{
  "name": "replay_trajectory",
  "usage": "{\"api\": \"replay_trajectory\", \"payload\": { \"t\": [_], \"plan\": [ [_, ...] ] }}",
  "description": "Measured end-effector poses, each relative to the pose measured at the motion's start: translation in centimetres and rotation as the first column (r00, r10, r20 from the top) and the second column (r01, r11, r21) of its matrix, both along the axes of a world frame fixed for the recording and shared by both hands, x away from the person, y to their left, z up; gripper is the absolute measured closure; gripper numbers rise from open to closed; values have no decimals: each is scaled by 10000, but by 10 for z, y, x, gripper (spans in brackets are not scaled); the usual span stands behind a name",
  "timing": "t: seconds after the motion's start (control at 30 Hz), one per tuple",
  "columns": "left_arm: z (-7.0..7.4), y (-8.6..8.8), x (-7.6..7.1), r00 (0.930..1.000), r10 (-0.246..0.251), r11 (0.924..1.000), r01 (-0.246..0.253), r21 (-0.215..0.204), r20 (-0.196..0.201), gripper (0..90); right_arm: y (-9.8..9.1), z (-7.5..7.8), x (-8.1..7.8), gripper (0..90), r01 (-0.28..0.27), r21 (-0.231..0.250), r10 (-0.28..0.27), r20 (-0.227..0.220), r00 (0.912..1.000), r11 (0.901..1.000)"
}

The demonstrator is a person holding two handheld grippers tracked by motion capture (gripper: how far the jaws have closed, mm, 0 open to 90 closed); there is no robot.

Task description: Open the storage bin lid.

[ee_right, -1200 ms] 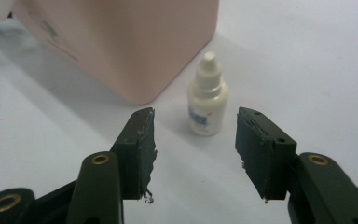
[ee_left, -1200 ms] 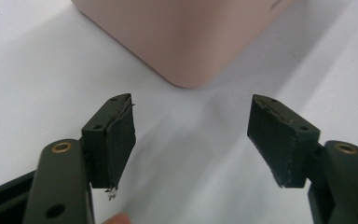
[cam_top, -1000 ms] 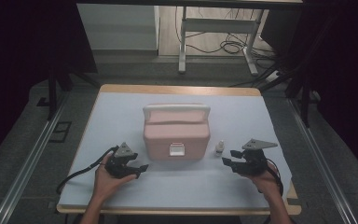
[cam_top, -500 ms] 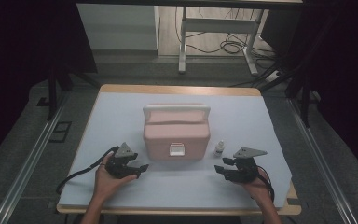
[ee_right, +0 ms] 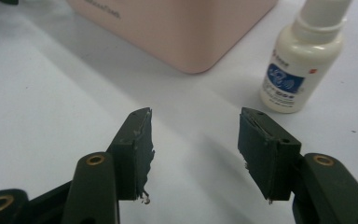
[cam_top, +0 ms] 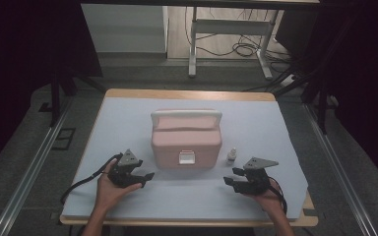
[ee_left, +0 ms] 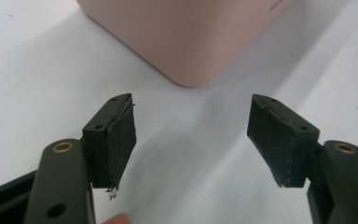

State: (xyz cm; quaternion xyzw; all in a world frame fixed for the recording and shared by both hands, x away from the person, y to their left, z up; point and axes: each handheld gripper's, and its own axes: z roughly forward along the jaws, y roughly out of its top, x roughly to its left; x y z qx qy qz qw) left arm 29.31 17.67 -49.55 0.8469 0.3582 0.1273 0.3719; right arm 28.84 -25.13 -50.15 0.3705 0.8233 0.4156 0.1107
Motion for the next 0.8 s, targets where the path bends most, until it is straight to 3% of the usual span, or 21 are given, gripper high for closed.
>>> {"api": "replay_trajectory", "payload": {
  "t": [0.1,0.27,0.47,0.7,0.8],
  "plan": [
    [6,7,2,9999,-12,10000,12,-12,106,320,0,0,0,444,-104,116,104,-13,9999,9999],
    [23,26,7,9998,-25,9990,34,-437,217,329,-2,3,-2,439,-167,207,167,5,9999,9996],
    [45,46,16,9979,-610,9968,621,-510,214,345,-7,6,-3,440,-108,313,103,154,9998,9995],
    [69,55,36,9893,-1450,9885,1455,-410,166,356,-10,7,-4,439,14,287,-19,174,9998,9996],
    [76,59,45,9875,-1573,9865,1578,-440,129,361,-10,7,-4,439,8,294,-13,179,9998,9996]
  ]
}}
